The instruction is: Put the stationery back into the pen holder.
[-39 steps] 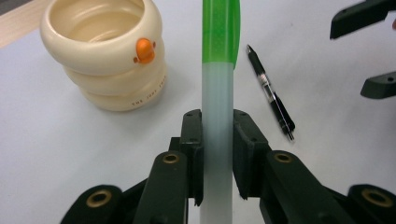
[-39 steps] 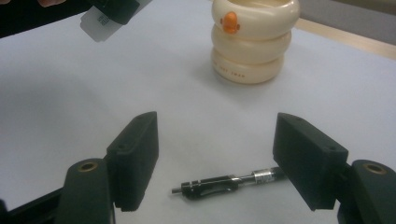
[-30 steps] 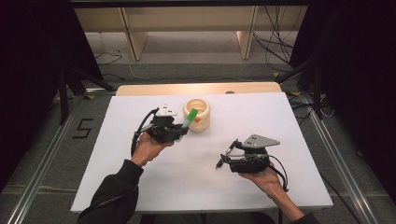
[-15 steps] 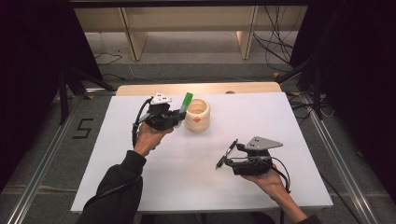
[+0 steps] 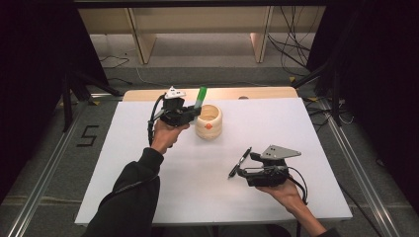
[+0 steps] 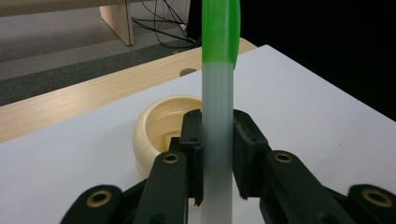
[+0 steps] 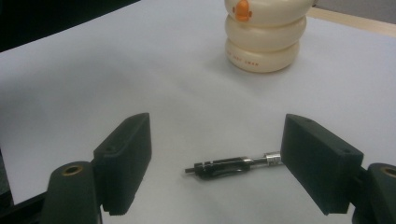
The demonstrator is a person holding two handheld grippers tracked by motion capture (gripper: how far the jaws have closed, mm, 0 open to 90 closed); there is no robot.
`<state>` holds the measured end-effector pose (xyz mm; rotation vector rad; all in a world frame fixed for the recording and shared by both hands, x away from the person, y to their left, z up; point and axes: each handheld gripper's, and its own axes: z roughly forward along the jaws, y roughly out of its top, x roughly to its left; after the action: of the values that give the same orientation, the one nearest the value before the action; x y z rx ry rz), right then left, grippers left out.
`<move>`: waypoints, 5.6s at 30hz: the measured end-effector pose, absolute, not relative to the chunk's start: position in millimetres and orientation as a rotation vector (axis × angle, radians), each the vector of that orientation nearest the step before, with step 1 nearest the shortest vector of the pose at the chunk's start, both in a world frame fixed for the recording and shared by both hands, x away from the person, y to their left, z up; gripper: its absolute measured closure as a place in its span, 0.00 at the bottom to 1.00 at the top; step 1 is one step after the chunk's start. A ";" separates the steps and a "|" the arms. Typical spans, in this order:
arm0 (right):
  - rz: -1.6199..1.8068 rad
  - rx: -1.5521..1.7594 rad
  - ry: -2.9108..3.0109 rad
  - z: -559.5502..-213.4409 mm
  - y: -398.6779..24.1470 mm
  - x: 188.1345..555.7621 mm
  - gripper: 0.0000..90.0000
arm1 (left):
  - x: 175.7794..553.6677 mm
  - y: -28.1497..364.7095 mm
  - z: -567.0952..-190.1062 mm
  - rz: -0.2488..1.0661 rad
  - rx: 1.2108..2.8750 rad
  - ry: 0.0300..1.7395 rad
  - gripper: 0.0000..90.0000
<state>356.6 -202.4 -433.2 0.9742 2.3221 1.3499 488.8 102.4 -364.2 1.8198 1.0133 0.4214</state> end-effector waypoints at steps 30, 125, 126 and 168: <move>1.360 0.953 2.340 -435.4 -200.0 356.1 0.27 | 536.5 80.5 -383.6 0.437 1.753 1.077 0.84; 1.282 0.885 2.425 -424.5 -219.4 368.5 0.24 | 388.0 129.5 -401.1 0.373 1.852 0.944 0.23; 1.278 0.881 2.432 -423.7 -219.9 369.5 0.24 | 384.6 131.2 -402.0 0.372 1.841 0.943 0.23; 1.031 0.931 2.506 -441.5 -198.8 426.0 1.00 | 336.4 150.2 -410.4 0.432 1.800 0.880 0.23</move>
<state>426.0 -198.8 -441.5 0.9311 2.5057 1.0313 336.4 150.2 -410.4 1.8005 0.8796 0.4320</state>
